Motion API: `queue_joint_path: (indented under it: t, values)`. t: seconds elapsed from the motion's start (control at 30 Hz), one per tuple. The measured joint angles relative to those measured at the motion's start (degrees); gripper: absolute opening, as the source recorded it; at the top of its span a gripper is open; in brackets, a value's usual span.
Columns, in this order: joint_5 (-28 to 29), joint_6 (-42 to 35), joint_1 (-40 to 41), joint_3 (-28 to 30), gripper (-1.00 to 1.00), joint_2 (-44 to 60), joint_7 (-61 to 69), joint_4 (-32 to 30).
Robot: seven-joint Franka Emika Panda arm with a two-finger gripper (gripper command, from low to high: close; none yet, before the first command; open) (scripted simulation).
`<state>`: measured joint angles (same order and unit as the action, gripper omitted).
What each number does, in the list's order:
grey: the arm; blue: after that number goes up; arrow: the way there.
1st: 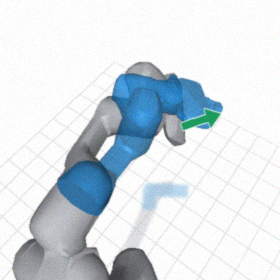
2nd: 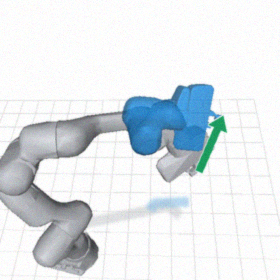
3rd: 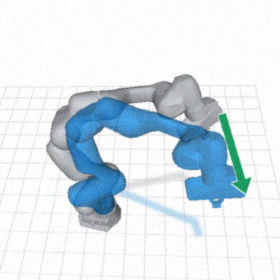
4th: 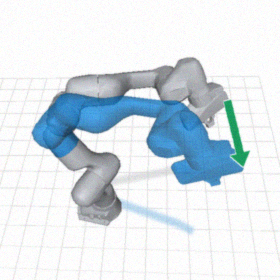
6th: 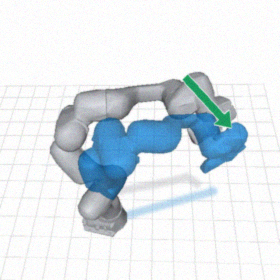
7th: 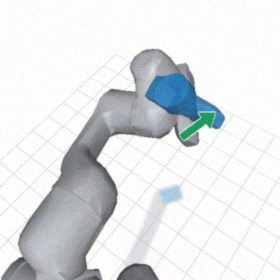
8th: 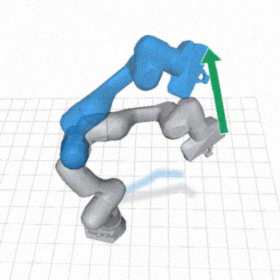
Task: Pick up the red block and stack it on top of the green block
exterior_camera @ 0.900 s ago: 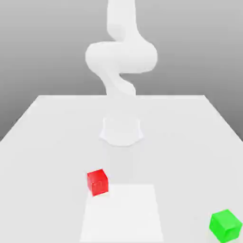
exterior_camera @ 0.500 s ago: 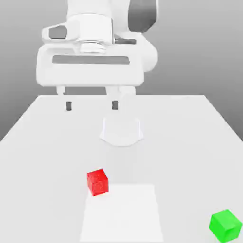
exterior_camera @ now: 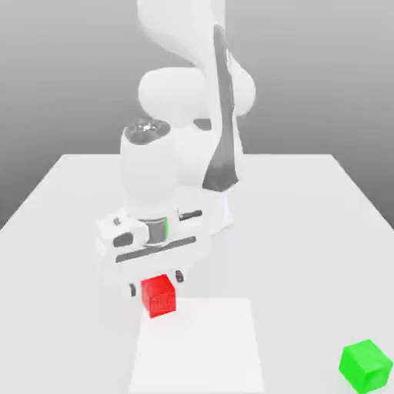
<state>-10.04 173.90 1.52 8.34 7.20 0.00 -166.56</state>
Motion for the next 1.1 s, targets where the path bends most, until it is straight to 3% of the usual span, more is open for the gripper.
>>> queue_joint_path:
  t: [0.07, 0.1, 0.33, 0.53, 0.8, 1.1]
  values:
    - [-2.2, 2.3, 2.8, -3.5, 0.00, 2.6, 1.5, 0.2]
    - [-2.6, 2.9, 3.6, -4.4, -1.00, 3.3, 1.7, 0.3]
    - [-2.3, 2.7, 3.8, -4.5, -1.00, 3.2, 1.5, 0.3]
    - [6.2, -3.3, 1.3, 0.5, -1.00, -4.0, -4.3, -0.5]
    - [13.3, -11.4, 3.1, 0.2, -1.00, -13.3, -9.5, -2.0]
    - [18.1, -20.3, -8.3, -7.4, -1.00, -5.4, -9.7, 15.2]
